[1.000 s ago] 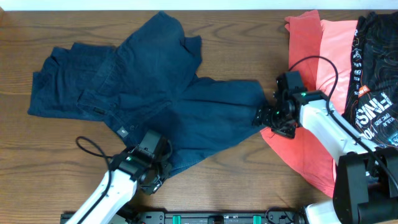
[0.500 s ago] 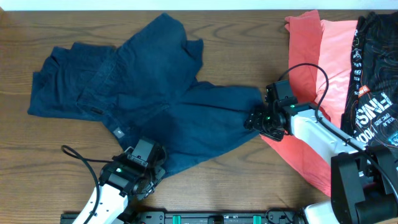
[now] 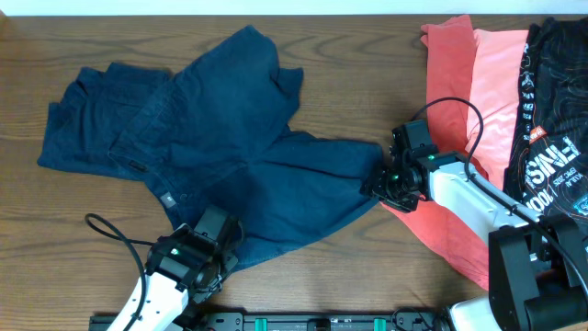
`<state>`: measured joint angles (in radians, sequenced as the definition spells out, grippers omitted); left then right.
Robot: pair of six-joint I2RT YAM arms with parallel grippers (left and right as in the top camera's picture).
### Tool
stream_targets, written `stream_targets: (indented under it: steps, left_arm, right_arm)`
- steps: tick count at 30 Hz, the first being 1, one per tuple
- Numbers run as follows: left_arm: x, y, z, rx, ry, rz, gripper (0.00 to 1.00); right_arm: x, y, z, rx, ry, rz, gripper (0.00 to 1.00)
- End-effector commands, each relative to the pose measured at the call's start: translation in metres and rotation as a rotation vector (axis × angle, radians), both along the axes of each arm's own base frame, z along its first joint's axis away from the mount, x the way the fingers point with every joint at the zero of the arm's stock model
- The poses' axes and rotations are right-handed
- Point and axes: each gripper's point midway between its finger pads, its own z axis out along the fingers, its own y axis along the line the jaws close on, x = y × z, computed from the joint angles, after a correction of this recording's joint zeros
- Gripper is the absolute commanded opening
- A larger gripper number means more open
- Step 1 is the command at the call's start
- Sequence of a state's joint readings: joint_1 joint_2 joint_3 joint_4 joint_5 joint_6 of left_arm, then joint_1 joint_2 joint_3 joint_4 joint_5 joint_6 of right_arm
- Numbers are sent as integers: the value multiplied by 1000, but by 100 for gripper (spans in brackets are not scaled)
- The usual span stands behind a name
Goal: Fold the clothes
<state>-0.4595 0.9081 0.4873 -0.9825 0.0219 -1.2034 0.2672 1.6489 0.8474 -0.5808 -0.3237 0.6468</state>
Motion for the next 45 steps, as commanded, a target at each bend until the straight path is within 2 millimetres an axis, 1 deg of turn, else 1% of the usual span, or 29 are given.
stream_targets:
  steps: [1, 6, 8, 10, 11, 13, 14, 15, 17, 18, 20, 22, 24, 27, 29, 30, 32, 35, 36, 38, 41, 43, 45]
  left_arm:
    - [10, 6, 10, 31, -54, 5, 6]
    - [11, 7, 11, 37, -62, 6, 6]
    - [11, 7, 11, 37, -63, 6, 6]
    - [11, 7, 11, 37, -63, 6, 6]
    - [11, 7, 11, 37, -63, 6, 6]
    - [11, 7, 11, 37, -62, 6, 6]
    - [11, 7, 11, 36, -62, 6, 6]
    - [11, 7, 11, 35, -64, 6, 6]
    - [12, 6, 16, 32, -69, 4, 6]
    - [15, 5, 21, 31, -78, -19, 6]
    - [26, 0, 38, 24, -121, -99, 6]
    - [38, -6, 60, 12, -176, -162, 6]
    - [48, -12, 80, -1, -225, -205, 6]
    - [59, -17, 112, -18, -297, -239, 6]
    - [65, -21, 133, -30, -344, -257, 6]
    - [67, -22, 144, -39, -366, -262, 6]
    - [68, -27, 161, -68, -393, -274, 6]
    - [66, -36, 185, -127, -431, -309, 6]
    - [65, -38, 191, -141, -437, -313, 6]
    - [61, -39, 197, -156, -440, -316, 6]
    - [53, -42, 203, -195, -439, -327, 6]
    - [50, -44, 205, -216, -447, -326, 6]
    - [52, -39, 206, -189, -464, -314, 6]
  right_arm:
    - [-13, 15, 0, 63, 53, 22, 58]
    - [-25, 22, 3, 110, 112, 18, 59]
    - [-27, 21, 3, 107, 124, 18, 59]
    - [-25, 15, 0, 67, 112, 11, 49]
    - [-23, 9, -2, 32, 100, 2, 36]
    - [-18, 2, -5, -17, 76, -6, 15]
    - [-14, -3, -7, -45, 59, -11, 2]
    - [-10, -5, -7, -63, 41, -14, 1]
    - [-3, -5, -6, -62, 4, 1, 1]
    - [1, -4, -4, -58, -15, 4, 1]
    - [12, -6, 6, -52, -56, 12, 1]
    - [28, -12, 30, -42, -122, 4, 1]
    - [44, -23, 58, -37, -191, -13, 1]
    - [64, -48, 113, -38, -311, -59, 1]
    - [69, -66, 148, -45, -381, -94, 1]
    - [69, -76, 165, -53, -414, -108, 1]
    - [64, -92, 192, -71, -463, -128, 1]
    - [51, -116, 222, -109, -509, -171, 1]
    - [46, -125, 231, -127, -526, -193, 1]
    - [40, -137, 250, -156, -583, -201, 1]
    - [36, -143, 271, -198, -666, -168, 1]
    - [36, -148, 277, -232, -688, -173, 1]
    - [43, -148, 282, -238, -721, -164, 1]
